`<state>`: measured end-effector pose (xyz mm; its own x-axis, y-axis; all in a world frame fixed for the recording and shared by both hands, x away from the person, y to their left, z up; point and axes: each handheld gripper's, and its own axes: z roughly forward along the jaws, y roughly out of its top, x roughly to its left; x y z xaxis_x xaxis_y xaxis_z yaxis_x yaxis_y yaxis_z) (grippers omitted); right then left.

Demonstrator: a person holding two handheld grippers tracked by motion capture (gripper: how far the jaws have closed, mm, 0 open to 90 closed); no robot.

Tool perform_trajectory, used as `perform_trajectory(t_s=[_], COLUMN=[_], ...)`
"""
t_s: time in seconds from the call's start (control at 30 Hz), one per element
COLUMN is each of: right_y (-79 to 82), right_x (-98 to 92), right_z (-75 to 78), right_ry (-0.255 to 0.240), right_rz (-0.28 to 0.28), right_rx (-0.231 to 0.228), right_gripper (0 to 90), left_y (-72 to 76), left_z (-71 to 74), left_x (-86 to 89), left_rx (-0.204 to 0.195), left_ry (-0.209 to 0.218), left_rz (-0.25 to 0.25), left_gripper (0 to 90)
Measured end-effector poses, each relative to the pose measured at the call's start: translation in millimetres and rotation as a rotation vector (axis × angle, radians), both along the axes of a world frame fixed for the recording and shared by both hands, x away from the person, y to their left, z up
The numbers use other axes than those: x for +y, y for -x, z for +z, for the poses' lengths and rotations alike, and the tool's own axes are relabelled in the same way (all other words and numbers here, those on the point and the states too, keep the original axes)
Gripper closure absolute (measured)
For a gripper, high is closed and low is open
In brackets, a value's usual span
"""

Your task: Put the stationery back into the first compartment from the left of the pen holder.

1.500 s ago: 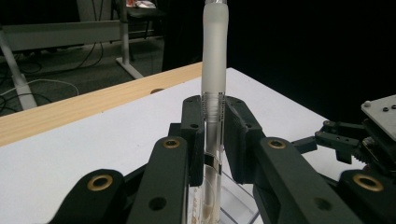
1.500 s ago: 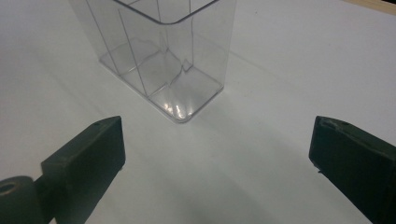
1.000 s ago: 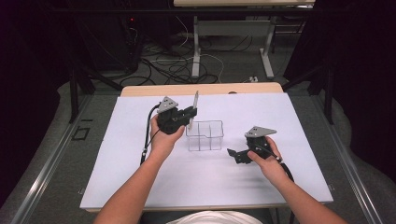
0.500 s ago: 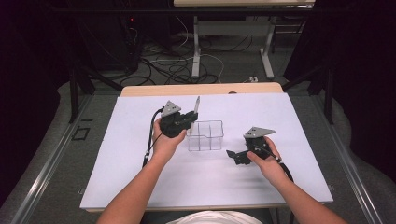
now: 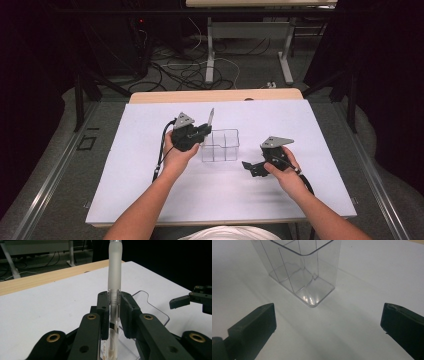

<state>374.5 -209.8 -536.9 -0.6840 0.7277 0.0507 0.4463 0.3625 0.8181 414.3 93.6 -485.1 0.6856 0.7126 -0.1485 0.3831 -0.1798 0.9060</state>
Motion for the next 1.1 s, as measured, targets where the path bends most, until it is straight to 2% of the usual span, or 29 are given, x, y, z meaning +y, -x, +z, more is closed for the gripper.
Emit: perform_trajectory(t_s=[0.07,0.17,0.33,0.43,0.5,0.7,0.8,0.93,1.03,1.1], right_y=[-0.4,-0.1,-0.4,-0.5,-0.4,-0.8,-0.9,-0.9,-0.9,-1.0], right_x=[0.7,0.5,-0.3,-0.3,-0.4,-1.3,-1.4,-1.6,-1.6,-1.9], right_z=[-1.3,-1.0,-0.6,-0.5,-0.3,0.4,0.4,-0.2,-0.1,0.0], right_ry=[-0.017,-0.011,-0.011,-0.017,-0.018,-0.019,-0.020,-0.018,-0.019,-0.019], right_rz=[0.001,0.000,-0.003,-0.006,-0.013,-0.017,-0.019,-0.020,-0.019,-0.019], right_rx=[-0.011,-0.005,-0.008,-0.014,-0.011,-0.015,-0.016,-0.012,-0.011,-0.013], right_gripper=[0.0,0.0,0.0,0.0,0.0,0.0,0.0,0.0,0.0,0.0], left_y=[1.1,3.0,8.5,12.3,13.7,17.9,20.5,24.5,28.6,30.0], left_z=[0.6,2.7,10.2,15.0,18.0,23.7,24.9,25.2,22.6,19.8], left_x=[0.6,2.8,9.3,14.9,19.7,34.6,42.6,54.9,63.3,70.2], left_rx=[0.003,-0.004,-0.009,-0.012,0.000,0.028,0.048,0.069,0.068,0.088], left_ry=[-0.006,-0.008,-0.004,-0.016,-0.018,-0.038,-0.033,-0.038,-0.068,-0.066], left_rz=[-0.004,-0.007,0.005,0.011,0.013,0.028,0.025,0.030,0.082,0.095], left_gripper=[79.0,77.6,68.0,59.3,51.1,34.9,29.8,29.2,29.5,29.5])
